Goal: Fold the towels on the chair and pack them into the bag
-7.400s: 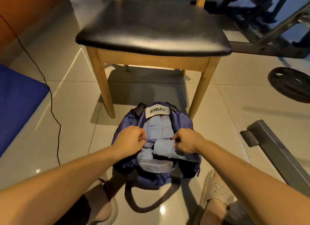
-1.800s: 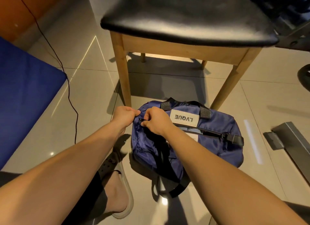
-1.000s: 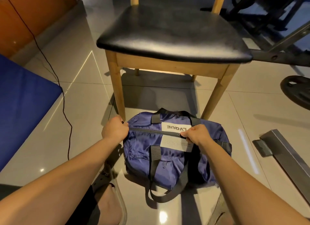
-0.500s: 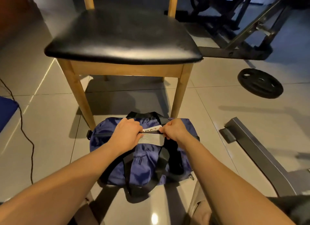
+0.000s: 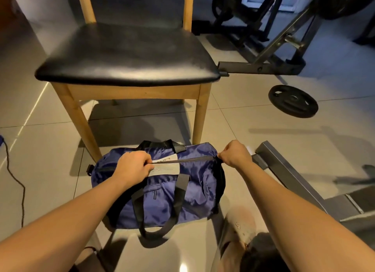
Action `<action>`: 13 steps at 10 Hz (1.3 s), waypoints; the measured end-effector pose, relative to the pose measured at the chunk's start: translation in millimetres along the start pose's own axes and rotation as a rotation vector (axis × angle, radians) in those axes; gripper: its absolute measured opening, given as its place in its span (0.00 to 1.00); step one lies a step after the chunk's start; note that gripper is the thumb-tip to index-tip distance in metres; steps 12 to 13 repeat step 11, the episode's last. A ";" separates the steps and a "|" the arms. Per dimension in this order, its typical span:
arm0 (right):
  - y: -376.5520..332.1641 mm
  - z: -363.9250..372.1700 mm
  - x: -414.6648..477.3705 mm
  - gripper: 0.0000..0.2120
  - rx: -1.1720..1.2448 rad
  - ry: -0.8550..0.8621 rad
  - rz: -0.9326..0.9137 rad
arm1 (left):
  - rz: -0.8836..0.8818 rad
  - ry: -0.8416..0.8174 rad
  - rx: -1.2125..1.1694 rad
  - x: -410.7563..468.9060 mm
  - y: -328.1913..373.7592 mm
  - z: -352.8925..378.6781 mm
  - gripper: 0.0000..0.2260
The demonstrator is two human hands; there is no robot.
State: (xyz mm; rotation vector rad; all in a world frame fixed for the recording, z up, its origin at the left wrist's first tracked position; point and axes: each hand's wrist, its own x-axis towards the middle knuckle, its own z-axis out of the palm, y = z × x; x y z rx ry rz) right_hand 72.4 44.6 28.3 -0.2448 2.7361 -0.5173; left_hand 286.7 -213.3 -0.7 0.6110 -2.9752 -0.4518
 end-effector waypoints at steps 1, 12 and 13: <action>3.4 0.5 -3.2 0.11 -0.089 0.012 0.004 | 0.017 -0.047 0.086 2.7 8.1 -0.2 0.08; -34.6 -139.8 50.5 0.12 0.266 -0.457 -0.103 | -0.150 -0.681 -1.006 159.6 161.9 -102.3 0.11; -34.6 -139.8 50.5 0.12 0.266 -0.457 -0.103 | -0.150 -0.681 -1.006 159.6 161.9 -102.3 0.11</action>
